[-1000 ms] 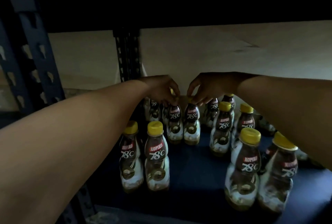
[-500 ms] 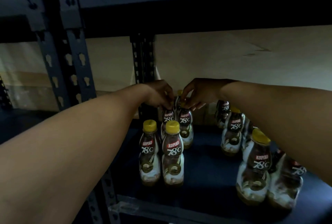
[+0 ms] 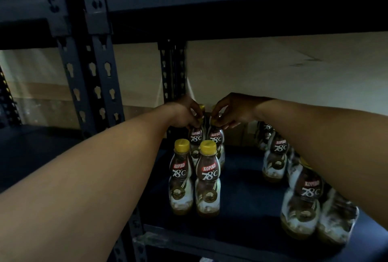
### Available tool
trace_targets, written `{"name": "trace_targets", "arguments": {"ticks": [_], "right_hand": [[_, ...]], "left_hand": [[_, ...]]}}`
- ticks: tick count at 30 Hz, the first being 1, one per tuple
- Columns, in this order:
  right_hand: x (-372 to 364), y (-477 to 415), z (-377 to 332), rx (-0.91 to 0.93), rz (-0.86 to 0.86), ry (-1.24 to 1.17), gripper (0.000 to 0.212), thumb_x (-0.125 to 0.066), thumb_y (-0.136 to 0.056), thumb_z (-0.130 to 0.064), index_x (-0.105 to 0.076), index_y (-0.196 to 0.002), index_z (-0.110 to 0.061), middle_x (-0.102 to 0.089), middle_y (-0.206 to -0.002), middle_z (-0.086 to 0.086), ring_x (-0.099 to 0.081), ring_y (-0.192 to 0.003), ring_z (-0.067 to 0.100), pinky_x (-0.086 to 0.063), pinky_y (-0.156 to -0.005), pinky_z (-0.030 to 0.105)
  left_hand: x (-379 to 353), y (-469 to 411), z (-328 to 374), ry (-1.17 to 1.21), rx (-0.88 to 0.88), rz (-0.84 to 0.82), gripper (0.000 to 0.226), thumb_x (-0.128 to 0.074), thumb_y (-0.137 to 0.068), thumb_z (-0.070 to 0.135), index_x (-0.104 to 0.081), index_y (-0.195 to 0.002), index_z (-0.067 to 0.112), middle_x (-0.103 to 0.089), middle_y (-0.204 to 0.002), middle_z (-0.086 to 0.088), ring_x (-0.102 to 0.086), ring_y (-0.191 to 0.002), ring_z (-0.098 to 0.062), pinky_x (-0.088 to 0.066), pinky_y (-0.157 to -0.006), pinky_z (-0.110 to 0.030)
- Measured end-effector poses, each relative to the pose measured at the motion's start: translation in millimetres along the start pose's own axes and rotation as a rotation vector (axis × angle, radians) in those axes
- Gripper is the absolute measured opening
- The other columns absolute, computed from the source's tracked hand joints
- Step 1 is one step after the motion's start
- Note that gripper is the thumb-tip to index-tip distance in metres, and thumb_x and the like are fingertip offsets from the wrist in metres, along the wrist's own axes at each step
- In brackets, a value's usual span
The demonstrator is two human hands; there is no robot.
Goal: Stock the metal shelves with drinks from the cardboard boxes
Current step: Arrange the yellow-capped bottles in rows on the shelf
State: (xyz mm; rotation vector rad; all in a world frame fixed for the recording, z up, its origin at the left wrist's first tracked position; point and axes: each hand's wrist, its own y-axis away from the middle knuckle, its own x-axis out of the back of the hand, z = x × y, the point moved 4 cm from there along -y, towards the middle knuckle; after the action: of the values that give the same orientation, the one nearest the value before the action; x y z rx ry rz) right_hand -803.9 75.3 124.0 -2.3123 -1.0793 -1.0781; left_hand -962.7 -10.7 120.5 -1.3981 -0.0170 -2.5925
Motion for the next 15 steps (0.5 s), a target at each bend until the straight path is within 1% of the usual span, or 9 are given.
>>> {"name": "trace_targets", "arguments": {"ticks": [2,4,6,9,13,15], "right_hand": [[0.5,1.6,0.3,0.004,0.004,0.001,0.026,-0.08,-0.088,-0.015,-0.072,-0.113,-0.015,-0.075,-0.094,0.001,-0.075,-0.088,0.015,-0.06,-0.076,0.025],[0.4,3.3,-0.6,0.011,0.008,0.005,0.027,-0.08,-0.089,-0.015,-0.072,-0.115,-0.014,-0.075,-0.099,0.003,-0.074,-0.091,0.016,-0.06,-0.077,0.025],[-1.0,3.5,-1.6,0.013,0.018,0.007,0.028,-0.08,-0.088,-0.015,-0.072,-0.115,-0.013,-0.075,-0.103,0.005,-0.074,-0.093,0.018,-0.061,-0.077,0.024],[-3.7,2.9,-3.1,0.016,0.032,-0.001,0.028,-0.081,-0.087,-0.015,-0.072,-0.114,-0.013,-0.074,-0.102,0.004,-0.074,-0.092,0.018,-0.06,-0.072,0.022],[-4.3,3.1,-0.9,0.013,0.038,-0.024,0.025,-0.081,-0.088,-0.016,-0.073,-0.111,-0.017,-0.073,-0.098,0.001,-0.073,-0.09,0.015,-0.057,-0.068,0.02],[-3.9,4.5,1.2,0.009,0.038,-0.031,0.025,-0.081,-0.088,-0.018,-0.072,-0.111,-0.02,-0.072,-0.101,0.0,-0.073,-0.092,0.014,-0.057,-0.069,0.019]], "left_hand": [[-0.1,2.0,-1.2,0.015,-0.011,0.017,0.038,-0.08,-0.083,0.003,-0.069,-0.119,0.01,-0.073,-0.107,-0.012,-0.073,-0.09,-0.025,-0.06,-0.072,-0.027],[0.2,2.3,-1.8,0.028,-0.009,0.031,0.038,-0.081,-0.082,0.003,-0.07,-0.118,0.01,-0.074,-0.107,-0.012,-0.074,-0.091,-0.026,-0.061,-0.08,-0.032],[0.5,3.5,-1.7,0.019,-0.005,0.033,0.038,-0.08,-0.083,0.003,-0.07,-0.118,0.01,-0.074,-0.107,-0.012,-0.074,-0.091,-0.025,-0.061,-0.081,-0.032],[1.0,5.0,-1.8,0.002,-0.006,0.035,0.041,-0.08,-0.083,0.004,-0.069,-0.122,0.009,-0.074,-0.107,-0.013,-0.074,-0.091,-0.025,-0.06,-0.085,-0.035],[0.9,8.4,-3.3,0.004,0.007,0.049,0.044,-0.081,-0.083,0.009,-0.068,-0.125,0.013,-0.074,-0.108,-0.009,-0.073,-0.089,-0.019,-0.059,-0.08,-0.029],[1.1,10.3,-3.0,0.013,0.014,0.052,0.046,-0.081,-0.084,0.01,-0.067,-0.127,0.015,-0.073,-0.111,-0.007,-0.071,-0.087,-0.016,-0.056,-0.07,-0.021]]}}
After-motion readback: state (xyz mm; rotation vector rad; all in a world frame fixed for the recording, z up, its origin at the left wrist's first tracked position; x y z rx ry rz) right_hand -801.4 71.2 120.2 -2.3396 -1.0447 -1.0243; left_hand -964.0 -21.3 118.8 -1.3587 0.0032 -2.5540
